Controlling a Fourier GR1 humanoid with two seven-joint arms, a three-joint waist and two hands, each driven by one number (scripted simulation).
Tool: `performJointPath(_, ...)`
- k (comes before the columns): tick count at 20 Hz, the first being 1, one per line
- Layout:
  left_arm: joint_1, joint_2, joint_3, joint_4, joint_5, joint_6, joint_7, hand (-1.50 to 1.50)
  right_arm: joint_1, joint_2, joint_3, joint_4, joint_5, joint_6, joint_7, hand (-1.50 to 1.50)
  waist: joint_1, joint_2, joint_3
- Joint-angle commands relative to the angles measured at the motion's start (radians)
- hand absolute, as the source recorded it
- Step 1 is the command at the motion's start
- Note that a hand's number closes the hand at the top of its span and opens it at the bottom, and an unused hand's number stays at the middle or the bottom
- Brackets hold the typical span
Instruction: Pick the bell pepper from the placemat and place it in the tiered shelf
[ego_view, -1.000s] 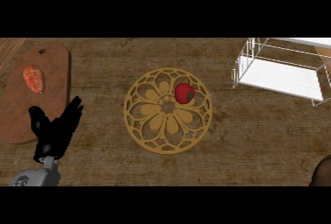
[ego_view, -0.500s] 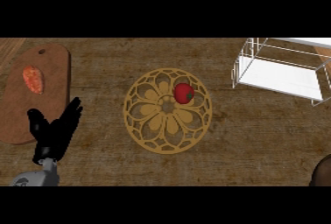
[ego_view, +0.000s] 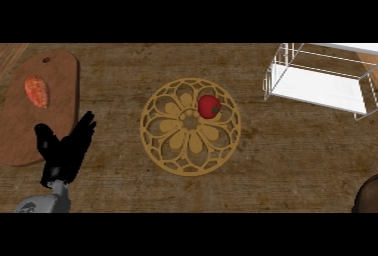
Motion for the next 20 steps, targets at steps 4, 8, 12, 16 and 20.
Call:
performJointPath(4,0.009,0.007,0.011,0.016,0.012,-0.009,0.061,0.0,-0.014,-0.083,-0.097,-0.026,-0.06,-0.086,0.037,-1.5,-0.01,0.003,-0.007)
performJointPath(8,0.056,-0.028,-0.026,0.007,-0.022,0.005,0.023,0.0,0.0,-0.135,-0.089,0.001,-0.007,-0.185,0.053,-1.5,-0.006,0.005,-0.008)
performJointPath(12,0.042,-0.014,-0.003,0.036,-0.01,-0.013,0.008,0.0,0.014,-0.226,-0.148,0.029,-0.019,-0.245,0.057,-1.5,-0.007,0.008,-0.007)
performJointPath(16,0.026,-0.02,-0.001,0.043,-0.016,0.001,0.028,0.0,0.078,-0.329,-0.244,0.093,-0.094,-0.181,-0.004,-1.5,-0.009,0.011,-0.006)
performJointPath(20,0.046,0.009,0.022,0.003,0.013,-0.033,0.05,0.0,0.155,-0.42,-0.309,0.124,-0.17,-0.042,-0.036,-1.5,-0.013,0.005,-0.006)
